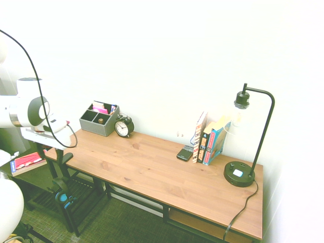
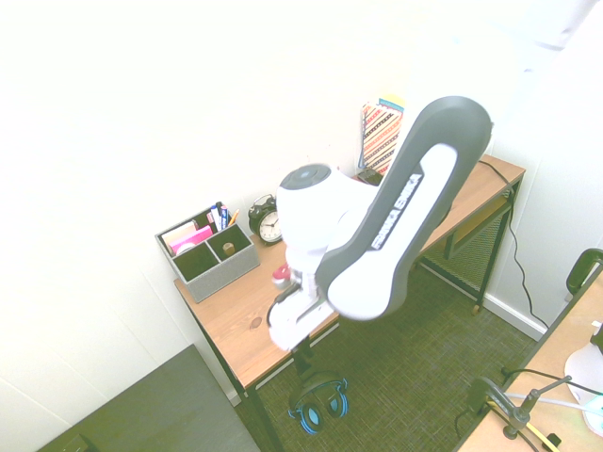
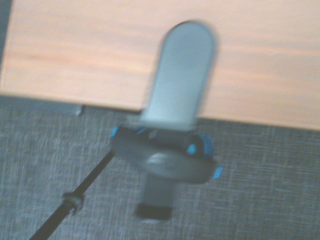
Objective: Hang the headphone
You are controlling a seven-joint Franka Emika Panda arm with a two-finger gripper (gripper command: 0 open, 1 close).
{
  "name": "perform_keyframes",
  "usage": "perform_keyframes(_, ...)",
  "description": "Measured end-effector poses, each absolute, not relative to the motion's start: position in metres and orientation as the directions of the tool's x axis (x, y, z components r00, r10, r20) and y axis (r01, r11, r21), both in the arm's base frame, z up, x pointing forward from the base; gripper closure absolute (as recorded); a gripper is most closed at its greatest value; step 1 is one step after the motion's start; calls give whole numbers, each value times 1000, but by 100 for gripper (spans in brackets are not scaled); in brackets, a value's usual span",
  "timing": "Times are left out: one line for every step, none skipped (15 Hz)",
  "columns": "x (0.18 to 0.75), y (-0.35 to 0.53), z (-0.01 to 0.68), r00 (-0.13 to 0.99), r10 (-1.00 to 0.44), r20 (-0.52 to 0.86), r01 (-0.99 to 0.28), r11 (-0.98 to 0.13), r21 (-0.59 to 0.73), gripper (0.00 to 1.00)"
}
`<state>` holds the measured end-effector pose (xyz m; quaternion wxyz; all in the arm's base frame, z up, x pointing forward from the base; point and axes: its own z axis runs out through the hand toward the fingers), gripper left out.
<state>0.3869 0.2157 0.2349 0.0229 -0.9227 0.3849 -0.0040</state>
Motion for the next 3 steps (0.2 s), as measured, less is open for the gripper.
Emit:
perform_keyframes(392,178,246,680,-734,10,-732,-679,-53,0)
perform_keyframes(395,142,258,658,-752,32,-750,-659,-58,0)
perform_keyframes(396,113,270,646,-761,53,-759,-648,-58,0)
